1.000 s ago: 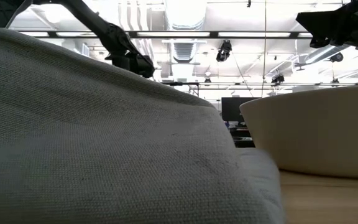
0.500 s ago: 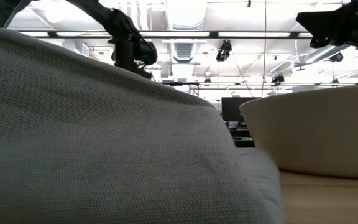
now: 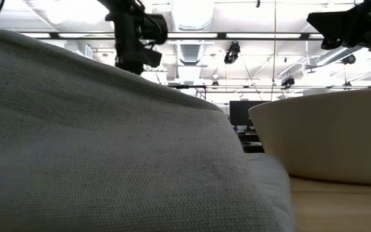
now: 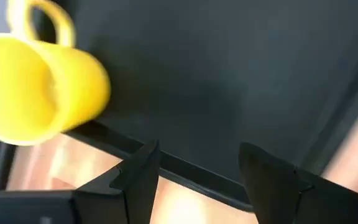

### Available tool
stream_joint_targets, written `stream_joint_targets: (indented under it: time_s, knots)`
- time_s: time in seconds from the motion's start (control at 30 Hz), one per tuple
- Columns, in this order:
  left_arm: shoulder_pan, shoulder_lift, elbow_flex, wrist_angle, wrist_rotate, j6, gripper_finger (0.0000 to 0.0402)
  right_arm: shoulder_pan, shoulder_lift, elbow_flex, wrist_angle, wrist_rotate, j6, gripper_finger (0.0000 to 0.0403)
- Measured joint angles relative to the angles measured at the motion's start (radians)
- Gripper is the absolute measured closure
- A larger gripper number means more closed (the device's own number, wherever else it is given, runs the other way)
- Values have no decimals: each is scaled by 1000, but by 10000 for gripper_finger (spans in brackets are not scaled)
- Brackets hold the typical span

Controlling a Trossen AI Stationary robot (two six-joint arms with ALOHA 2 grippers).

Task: Set up tray
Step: Put the white plate on the black serving tray

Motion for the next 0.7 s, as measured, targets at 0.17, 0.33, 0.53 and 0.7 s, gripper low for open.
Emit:
stream_joint_targets:
  time_s: [0.17, 0.33, 0.53, 0.7]
  knots:
    - [-130, -95, -98, -1, 0, -93, 204, 0, 0, 0, 0, 0, 0, 385]
    - [-271, -206, -219, 1, 1, -217, 204, 0, 0, 0, 0, 0, 0, 385]
    - [-439, -344, -364, 0, 3, -404, 204, 0, 0, 0, 0, 0, 0, 385]
    - [-569, -440, -450, 1, 27, -564, 204, 0, 0, 0, 0, 0, 0, 385]
